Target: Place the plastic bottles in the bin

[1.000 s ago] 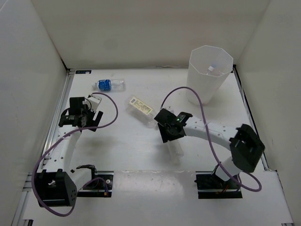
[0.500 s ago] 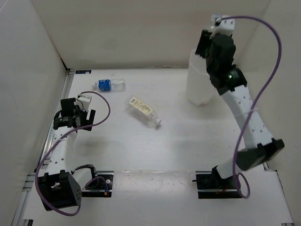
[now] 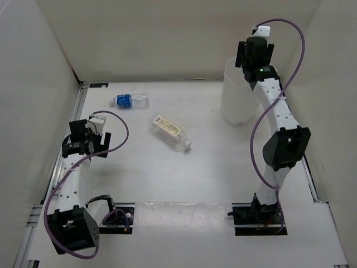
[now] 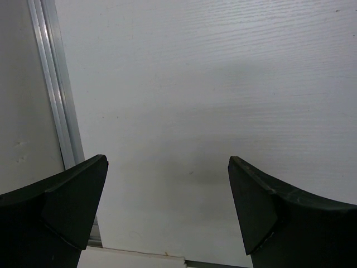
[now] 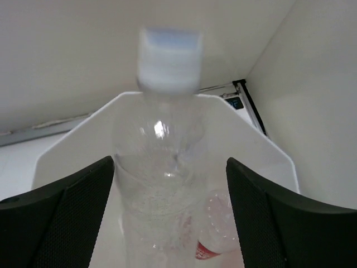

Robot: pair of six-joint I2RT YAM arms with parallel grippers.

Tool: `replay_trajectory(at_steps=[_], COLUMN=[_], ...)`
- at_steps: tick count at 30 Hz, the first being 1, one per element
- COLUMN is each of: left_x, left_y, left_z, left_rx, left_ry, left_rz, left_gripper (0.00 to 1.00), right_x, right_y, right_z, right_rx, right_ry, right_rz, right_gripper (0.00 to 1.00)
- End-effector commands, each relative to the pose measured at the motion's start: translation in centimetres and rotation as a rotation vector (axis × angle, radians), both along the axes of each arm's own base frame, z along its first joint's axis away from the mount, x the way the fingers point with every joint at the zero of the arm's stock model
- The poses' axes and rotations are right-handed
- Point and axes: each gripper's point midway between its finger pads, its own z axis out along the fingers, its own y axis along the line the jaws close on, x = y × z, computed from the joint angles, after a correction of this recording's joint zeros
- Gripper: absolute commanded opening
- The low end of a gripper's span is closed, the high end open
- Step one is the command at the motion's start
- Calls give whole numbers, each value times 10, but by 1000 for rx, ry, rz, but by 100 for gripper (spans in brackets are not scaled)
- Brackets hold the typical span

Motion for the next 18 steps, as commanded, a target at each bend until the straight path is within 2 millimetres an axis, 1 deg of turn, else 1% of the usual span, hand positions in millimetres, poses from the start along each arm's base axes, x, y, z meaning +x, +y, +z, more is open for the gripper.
replay_trajectory(at_steps=[1, 2, 3, 4, 5, 6, 7, 8, 9, 10, 11, 12, 13, 14, 15, 16, 17, 18], left_x=[1, 2, 2, 2, 2, 2, 2, 2, 2, 2, 2, 2, 2, 2, 2, 2, 2, 1], left_y=[-3, -5, -5, -5, -5, -5, -5, -6, -6, -6, -7, -7, -7, -7, -7, -7, -7, -4], left_z=[4, 4, 4, 4, 4, 4, 4, 4, 4, 4, 4, 4, 4, 4, 4, 4, 4, 4], left_rx=[-17, -24, -24, -24, -24, -24, -24, -31, -31, -31, -37, -37, -37, -37, -37, -37, -37, -25], left_ry=[-22, -24, -24, -24, -24, -24, -24, -25, -25, -25, -27, -27, -27, -27, -27, -27, -27, -24], left_rz=[-11, -17, -17, -17, -17, -17, -17, -23, -23, -23, -16, -16, -16, -16, -16, -16, -16, -6], left_gripper=[100, 100, 100, 100, 100, 100, 100, 100, 100, 100, 100, 100, 100, 100, 100, 100, 100, 100], right_x=[-20, -23, -24, -28, -35, -38, -42, -52, -59, -78, -92, -105, -130, -151, -162, -174, -181, -183], right_y=[5, 5, 11, 19, 22, 30, 40, 63, 80, 127, 153, 179, 214, 239, 253, 278, 289, 298], right_z=[51, 56, 56, 63, 69, 74, 74, 77, 73, 69, 46, 29, 18, -12, -28, -51, -65, -74], right_rx=[46, 25, 11, -1, -43, -67, -94, -151, -174, -172, -183, -211, -208, -180, -186, -182, -172, -156], right_ry=[-105, -109, -105, -114, -111, -113, -108, -103, -87, -76, -21, 17, 39, 118, 155, 208, 256, 291], right_rz=[47, 64, 80, 102, 124, 158, 194, 277, 352, 548, 681, 819, 958, 1086, 1144, 1195, 1214, 1196], right_gripper=[97, 100, 100, 100, 100, 100, 100, 100, 100, 100, 100, 100, 100, 100, 100, 100, 100, 100])
